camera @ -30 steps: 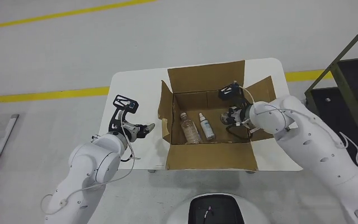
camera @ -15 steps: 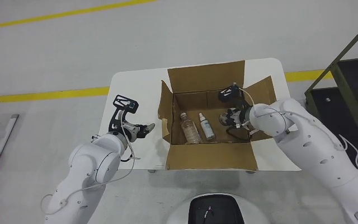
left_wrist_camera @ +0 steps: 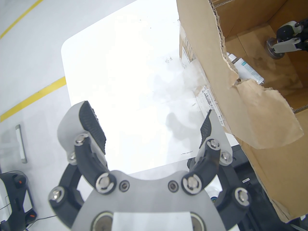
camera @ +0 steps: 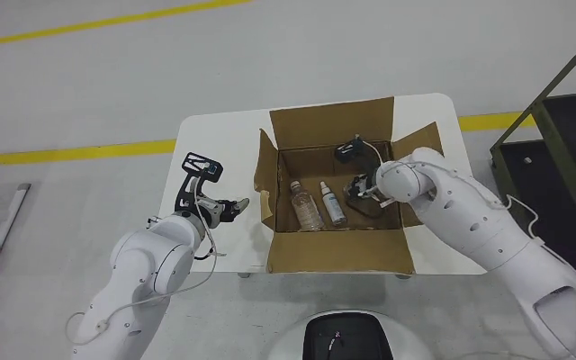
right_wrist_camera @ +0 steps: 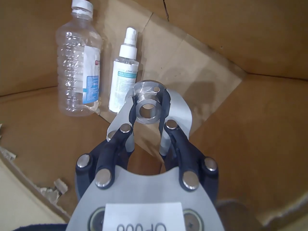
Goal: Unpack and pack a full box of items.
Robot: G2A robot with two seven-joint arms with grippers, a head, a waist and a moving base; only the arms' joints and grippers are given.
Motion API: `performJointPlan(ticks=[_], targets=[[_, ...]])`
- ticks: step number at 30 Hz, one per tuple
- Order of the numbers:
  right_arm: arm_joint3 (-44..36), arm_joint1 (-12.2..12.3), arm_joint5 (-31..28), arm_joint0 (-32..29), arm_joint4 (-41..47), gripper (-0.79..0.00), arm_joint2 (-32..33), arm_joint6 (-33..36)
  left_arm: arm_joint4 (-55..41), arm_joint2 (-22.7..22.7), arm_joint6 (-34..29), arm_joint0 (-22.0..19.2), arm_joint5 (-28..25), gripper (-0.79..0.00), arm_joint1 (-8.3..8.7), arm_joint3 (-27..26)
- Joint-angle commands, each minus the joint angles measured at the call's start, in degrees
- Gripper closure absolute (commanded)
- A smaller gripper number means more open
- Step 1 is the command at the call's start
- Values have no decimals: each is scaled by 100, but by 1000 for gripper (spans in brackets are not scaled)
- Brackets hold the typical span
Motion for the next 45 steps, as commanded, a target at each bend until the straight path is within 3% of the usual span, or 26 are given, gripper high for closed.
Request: performJointPlan(ticks=[1,14,15,18,22,25,27,30,33,34,35,36,39,45], targets=[[312,-115,-36,154,31,0,-199,-16,0,0,0,0,0,-785,0,0],[1715,-831,-309,711,286,0,-1031,-261,0,0,0,0,0,-785,0,0],[1778,-873,-342,733,311,-86,-1060,-272,0,0,0,0,0,-785,0,0],[1970,-986,-420,796,345,-126,-1133,-303,0,0,0,0,0,-785,0,0],[2169,-1085,-517,868,368,-320,-1151,-370,0,0,0,0,0,-785,0,0],[2234,-1113,-586,895,374,-379,-1110,-405,0,0,0,0,0,-785,0,0],[2245,-1108,-609,902,378,-662,-1048,-441,0,0,0,0,0,-785,0,0],[2147,-1061,-654,891,429,-677,-880,-506,0,0,0,0,0,-785,0,0],[1834,-926,-818,839,601,-643,-518,-594,0,0,0,0,0,-785,0,0],[1676,-858,-819,813,582,-597,-375,-616,0,0,0,0,0,-785,0,0],[1450,-781,-838,765,605,-388,-196,-647,0,0,0,0,0,-785,0,0],[1206,-690,-876,679,627,-339,12,-668,0,0,0,0,0,-785,0,0],[159,-369,-842,294,542,-6,795,-693,0,0,0,0,0,-785,0,0],[-2609,150,-412,-1204,-81,0,2388,-702,0,0,0,0,0,-785,0,0]])
